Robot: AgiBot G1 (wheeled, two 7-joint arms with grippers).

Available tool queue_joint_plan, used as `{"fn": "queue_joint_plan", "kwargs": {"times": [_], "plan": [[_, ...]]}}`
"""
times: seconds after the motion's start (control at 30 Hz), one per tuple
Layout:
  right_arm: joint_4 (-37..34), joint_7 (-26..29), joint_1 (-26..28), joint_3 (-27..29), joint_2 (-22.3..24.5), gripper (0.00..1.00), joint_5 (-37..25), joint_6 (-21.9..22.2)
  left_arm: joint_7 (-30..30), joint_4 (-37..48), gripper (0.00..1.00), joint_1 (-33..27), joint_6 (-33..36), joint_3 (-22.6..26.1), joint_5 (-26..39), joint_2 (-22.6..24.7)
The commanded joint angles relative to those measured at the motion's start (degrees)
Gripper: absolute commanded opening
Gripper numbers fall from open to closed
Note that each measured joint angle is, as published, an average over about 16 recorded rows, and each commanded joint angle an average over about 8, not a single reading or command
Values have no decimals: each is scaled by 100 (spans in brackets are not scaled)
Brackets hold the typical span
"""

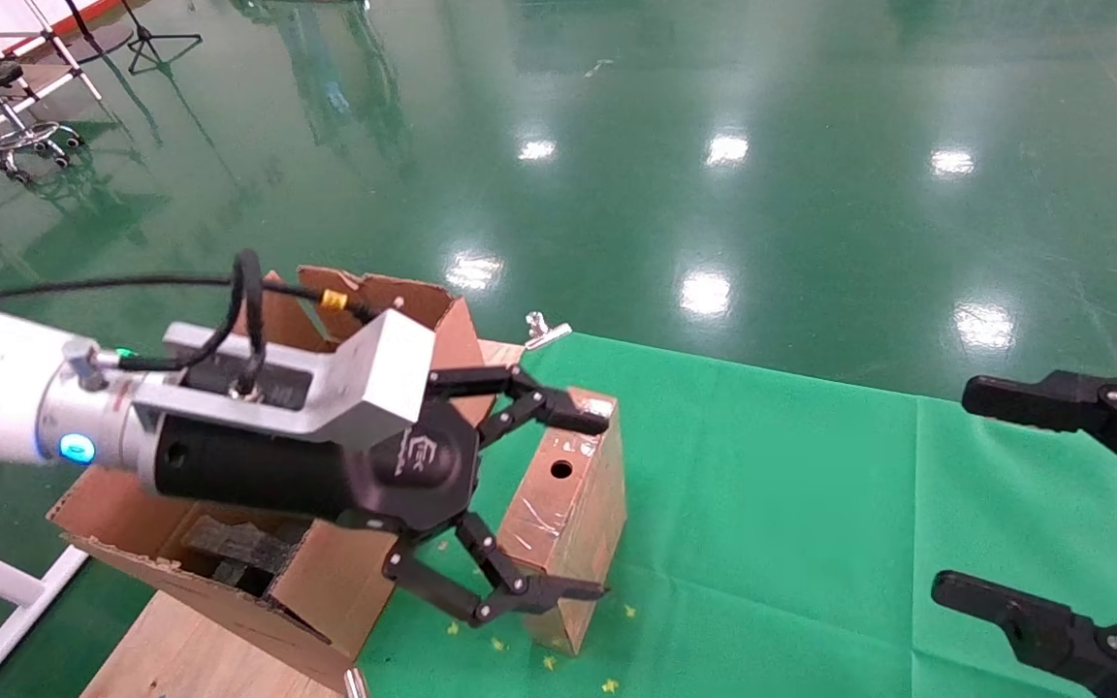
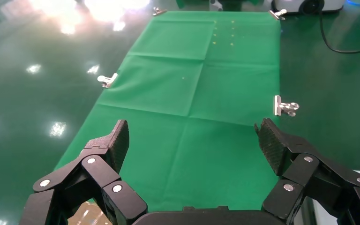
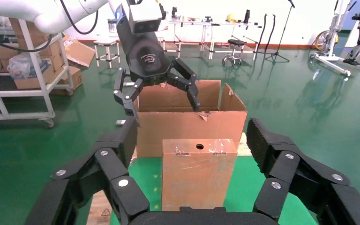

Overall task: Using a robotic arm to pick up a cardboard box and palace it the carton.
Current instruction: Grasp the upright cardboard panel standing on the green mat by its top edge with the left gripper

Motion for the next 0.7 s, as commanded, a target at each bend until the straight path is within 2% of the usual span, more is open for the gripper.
{"fn": "queue_joint_plan", "kwargs": {"times": [0.03, 0.23, 0.37, 0.5, 0.7], "plan": [[0, 0, 0, 0, 0, 0, 0, 1, -84, -12, 100, -156, 31, 65, 131, 20], [-1, 0, -1, 0, 1, 0, 1, 1, -143, 2, 100, -347, 44, 228, 485, 44], [-1, 0, -1, 0, 1, 0, 1, 1, -593, -21, 100, -631, -121, 464, 1099, 124], [-2, -1, -1, 0, 1, 0, 1, 1, -1507, -40, 100, -1085, -339, 721, 1865, 311], [-2, -1, -1, 0, 1, 0, 1, 1, -3382, -7, 100, -1812, -370, 1097, 2869, 675]]}}
